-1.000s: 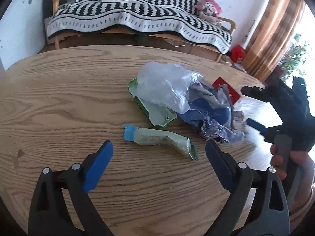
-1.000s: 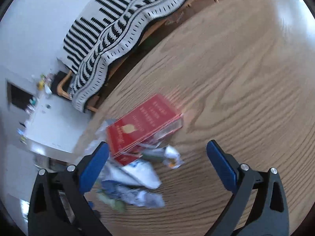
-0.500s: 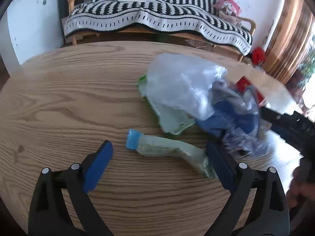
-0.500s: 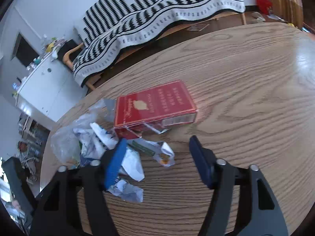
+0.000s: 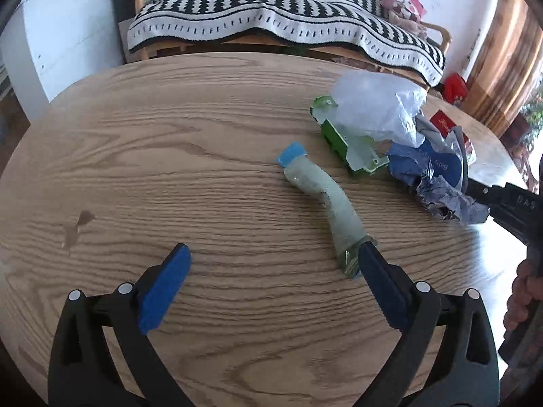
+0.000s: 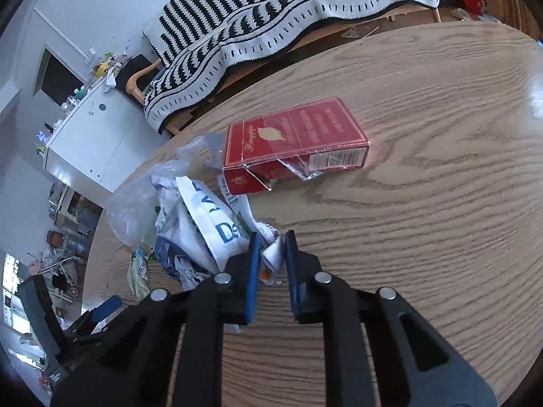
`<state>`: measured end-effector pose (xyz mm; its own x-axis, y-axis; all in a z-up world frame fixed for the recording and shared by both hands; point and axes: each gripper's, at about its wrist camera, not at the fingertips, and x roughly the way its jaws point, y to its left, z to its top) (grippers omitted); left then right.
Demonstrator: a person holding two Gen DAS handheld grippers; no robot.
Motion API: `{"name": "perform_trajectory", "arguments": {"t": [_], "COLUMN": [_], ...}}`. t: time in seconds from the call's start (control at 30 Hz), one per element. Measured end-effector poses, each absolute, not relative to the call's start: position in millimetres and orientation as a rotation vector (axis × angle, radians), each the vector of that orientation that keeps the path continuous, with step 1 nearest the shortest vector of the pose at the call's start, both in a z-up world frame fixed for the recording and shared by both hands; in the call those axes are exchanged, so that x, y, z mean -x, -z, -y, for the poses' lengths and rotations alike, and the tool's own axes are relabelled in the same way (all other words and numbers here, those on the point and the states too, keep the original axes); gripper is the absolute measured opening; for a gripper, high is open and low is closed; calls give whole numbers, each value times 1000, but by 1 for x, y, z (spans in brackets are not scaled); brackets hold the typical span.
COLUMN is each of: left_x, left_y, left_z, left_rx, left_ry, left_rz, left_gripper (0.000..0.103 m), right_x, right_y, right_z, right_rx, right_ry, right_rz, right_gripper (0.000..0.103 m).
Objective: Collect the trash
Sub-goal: 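Grasp the white wrapper with the right tool while the left tool grasps the green-capped tube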
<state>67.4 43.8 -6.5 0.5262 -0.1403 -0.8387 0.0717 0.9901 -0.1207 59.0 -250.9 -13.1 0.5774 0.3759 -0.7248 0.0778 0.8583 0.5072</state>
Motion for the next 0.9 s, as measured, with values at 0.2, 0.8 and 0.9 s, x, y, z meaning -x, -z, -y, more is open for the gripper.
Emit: {"name": "perform_trajectory", "arguments": {"t": [0.2, 0.8, 0.9], "left_x": [-87, -29, 4], "left_y": [5, -59, -69], "left_z": [-26, 16, 43], "left_rx": [140, 112, 87], "left_ry": [124, 257, 328], "left_rz": [-1000, -825, -812], "left_gripper": [93, 12, 12], "right_x": [-61, -6, 29], "right_y": [14, -39, -57], "right_z": [244, 281, 297], "right_rx": [-520, -652, -692], "right_ry": [-186, -142, -154], "right_rz": [-946, -762, -718], "right_gripper": [15, 14, 14]}}
